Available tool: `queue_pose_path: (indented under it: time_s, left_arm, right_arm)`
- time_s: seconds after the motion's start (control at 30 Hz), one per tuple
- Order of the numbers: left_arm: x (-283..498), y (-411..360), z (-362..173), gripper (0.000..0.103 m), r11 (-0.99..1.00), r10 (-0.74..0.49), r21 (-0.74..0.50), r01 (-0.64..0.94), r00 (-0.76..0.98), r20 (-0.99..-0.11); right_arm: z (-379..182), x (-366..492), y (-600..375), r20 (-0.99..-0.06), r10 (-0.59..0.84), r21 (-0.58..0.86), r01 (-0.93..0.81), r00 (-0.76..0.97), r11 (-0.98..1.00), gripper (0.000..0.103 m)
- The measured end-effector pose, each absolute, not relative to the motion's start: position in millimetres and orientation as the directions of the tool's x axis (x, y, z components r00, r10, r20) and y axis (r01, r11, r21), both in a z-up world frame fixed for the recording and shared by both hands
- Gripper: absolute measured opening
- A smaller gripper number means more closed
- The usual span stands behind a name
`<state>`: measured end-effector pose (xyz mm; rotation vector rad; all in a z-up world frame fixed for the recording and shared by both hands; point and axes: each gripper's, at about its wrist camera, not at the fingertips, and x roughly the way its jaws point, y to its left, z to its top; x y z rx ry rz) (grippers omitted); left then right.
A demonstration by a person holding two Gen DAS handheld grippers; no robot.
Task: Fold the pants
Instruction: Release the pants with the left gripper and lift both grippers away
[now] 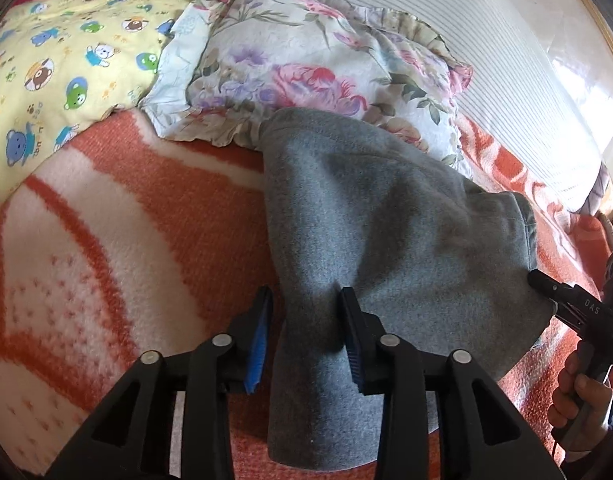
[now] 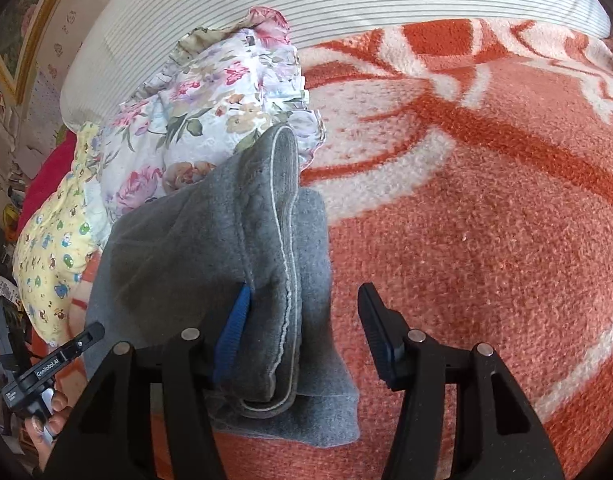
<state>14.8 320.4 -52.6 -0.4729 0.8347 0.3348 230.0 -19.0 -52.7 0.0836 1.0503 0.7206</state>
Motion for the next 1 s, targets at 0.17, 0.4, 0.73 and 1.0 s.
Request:
queue_pose_path:
  time_s: [0.17, 0.4, 0.73, 1.0]
  left_arm:
    - [17.8, 313.4, -62.4, 0.038, 0.859, 0.135, -0.210, -0.466, 0.604, -0.785]
    - [12.6, 305.9, -50.3, 0.038, 0.846, 0.205, -0.158, -0.509, 0.586, -0.784]
    - [-14.1, 280.6, -16.1, 0.047, 0.846, 0.268, -0.102, -0.524, 0.581, -0.768]
    - [-28.5, 256.3, -10.1, 0.052, 0.853, 0.309, -0.045, -0.520, 0.574, -0.758]
  right_arm:
    - [-64.8, 229.0, -17.1, -0.793, 0.513, 0.305, -0.516, 0.327, 0.800, 0.070]
    - [-61.8, 227.7, -22.1, -0.778, 0.529, 0.316, -0.517, 0.339, 0.796, 0.074]
    - [-5.3, 170.8, -15.6, -0.669, 0.669, 0.296, -0.710, 0.324, 0.639, 0.077]
    - [0.4, 128.8, -11.0, -0.692, 0.660, 0.202, -0.799, 0.293, 0.567, 0.084]
